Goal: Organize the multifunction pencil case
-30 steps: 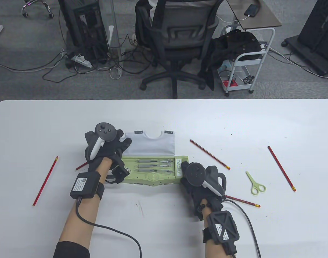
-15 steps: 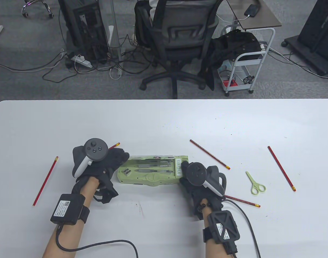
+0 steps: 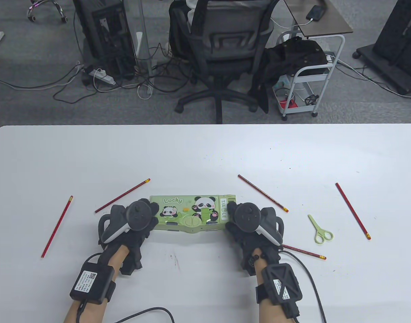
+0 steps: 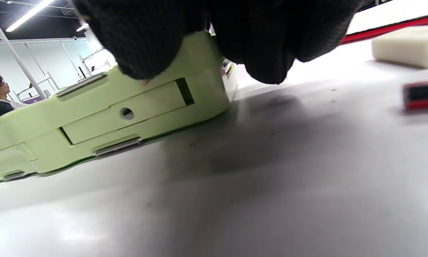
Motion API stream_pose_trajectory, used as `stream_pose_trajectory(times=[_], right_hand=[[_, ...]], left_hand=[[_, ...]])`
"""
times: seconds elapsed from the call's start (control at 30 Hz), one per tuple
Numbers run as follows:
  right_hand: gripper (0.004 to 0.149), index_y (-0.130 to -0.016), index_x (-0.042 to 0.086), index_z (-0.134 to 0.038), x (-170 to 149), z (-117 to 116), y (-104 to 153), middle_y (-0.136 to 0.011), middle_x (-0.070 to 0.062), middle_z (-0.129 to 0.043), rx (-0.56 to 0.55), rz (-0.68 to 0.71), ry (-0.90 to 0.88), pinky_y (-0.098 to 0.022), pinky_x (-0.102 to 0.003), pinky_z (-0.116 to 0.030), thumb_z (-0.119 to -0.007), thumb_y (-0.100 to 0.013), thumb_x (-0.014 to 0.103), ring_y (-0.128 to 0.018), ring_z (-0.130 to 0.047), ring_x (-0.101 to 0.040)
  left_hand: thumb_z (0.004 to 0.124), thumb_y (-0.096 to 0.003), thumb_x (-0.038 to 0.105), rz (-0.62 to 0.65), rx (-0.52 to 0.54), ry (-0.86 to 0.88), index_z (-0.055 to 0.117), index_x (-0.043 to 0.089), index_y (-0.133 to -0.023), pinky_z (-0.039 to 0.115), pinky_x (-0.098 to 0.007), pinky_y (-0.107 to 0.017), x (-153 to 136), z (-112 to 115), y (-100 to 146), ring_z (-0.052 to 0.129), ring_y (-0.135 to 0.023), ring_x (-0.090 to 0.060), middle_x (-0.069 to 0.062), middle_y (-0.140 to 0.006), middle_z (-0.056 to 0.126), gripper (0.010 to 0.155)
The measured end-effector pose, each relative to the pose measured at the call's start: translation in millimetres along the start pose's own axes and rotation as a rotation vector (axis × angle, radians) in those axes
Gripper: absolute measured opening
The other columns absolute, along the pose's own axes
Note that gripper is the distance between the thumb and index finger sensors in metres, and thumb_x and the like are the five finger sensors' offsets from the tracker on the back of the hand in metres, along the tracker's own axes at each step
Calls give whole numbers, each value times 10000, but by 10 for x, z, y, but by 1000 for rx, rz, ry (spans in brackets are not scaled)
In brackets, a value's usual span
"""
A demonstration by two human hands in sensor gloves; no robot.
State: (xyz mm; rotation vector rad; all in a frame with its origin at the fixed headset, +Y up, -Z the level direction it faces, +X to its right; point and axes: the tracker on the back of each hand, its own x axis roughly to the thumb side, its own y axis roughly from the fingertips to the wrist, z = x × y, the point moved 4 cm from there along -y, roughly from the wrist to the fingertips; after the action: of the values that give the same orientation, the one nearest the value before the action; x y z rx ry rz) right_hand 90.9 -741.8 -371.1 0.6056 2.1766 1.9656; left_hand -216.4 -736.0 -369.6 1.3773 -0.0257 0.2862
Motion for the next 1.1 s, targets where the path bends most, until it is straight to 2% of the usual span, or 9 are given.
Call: stream_pose_trajectory(times=[0.2, 0.3, 0.4, 0.57, 0.87, 1.0, 1.1], right_hand=[[739, -1096, 39, -519, 63, 51, 4, -1068, -360, -542, 10, 1, -52, -658, -599, -692, -780, -502, 392, -902, -765, -518], [765, -1114, 59, -480, 116, 70, -10, -1080, -393, -475, -15, -13, -100, -666, -631, -647, -760, -504, 426, -920, -705, -560], [832, -1126, 23, -421, 194, -16, -92, -1067, -444, -403, 42, -52, -177, -667, -662, -607, -755, -500, 458, -921, -649, -613], [971, -1136, -54, -297, 396, -117, -222, -1041, -530, -242, 164, -96, -72, -655, -753, -503, -746, -491, 518, -918, -498, -725], [1125, -1075, -220, -173, 512, -200, -407, -954, -629, -171, 190, -245, -86, -578, -858, -434, -757, -483, 539, -841, -373, -852], [1143, -1067, -239, -159, 571, -255, -452, -936, -645, -146, 199, -284, -28, -552, -879, -384, -756, -482, 542, -820, -308, -873], [1145, -1066, -236, -123, 570, -276, -450, -933, -644, -94, 215, -302, -69, -548, -886, -322, -766, -500, 524, -824, -245, -874]], left_hand=[[749, -528, 368, 11, 28, 96, 626, 215, -1062, 658, -673, -680, -45, 57, 14, 756, -1018, -469, -210, -1177, 594, 568], [755, -531, 356, 8, 26, 134, 645, 206, -1054, 679, -666, -673, -60, 56, 11, 801, -997, -460, -233, -1153, 631, 555], [772, -528, 323, 19, 75, 121, 657, 187, -1043, 724, -647, -652, -48, 72, 20, 868, -955, -445, -265, -1119, 676, 545], [804, -509, 335, 1, 68, 120, 680, 200, -1028, 747, -634, -644, -52, 53, -10, 910, -923, -426, -267, -1091, 733, 550], [817, -500, 342, -3, 52, 162, 682, 226, -1022, 746, -631, -647, -86, 59, -38, 914, -921, -414, -253, -1090, 743, 551], [822, -497, 344, -4, 48, 171, 686, 229, -1019, 744, -633, -647, -92, 56, -40, 913, -921, -415, -249, -1090, 746, 551], [824, -497, 346, -8, 36, 182, 684, 234, -1019, 737, -642, -649, -98, 57, -46, 905, -928, -416, -245, -1096, 741, 552]])
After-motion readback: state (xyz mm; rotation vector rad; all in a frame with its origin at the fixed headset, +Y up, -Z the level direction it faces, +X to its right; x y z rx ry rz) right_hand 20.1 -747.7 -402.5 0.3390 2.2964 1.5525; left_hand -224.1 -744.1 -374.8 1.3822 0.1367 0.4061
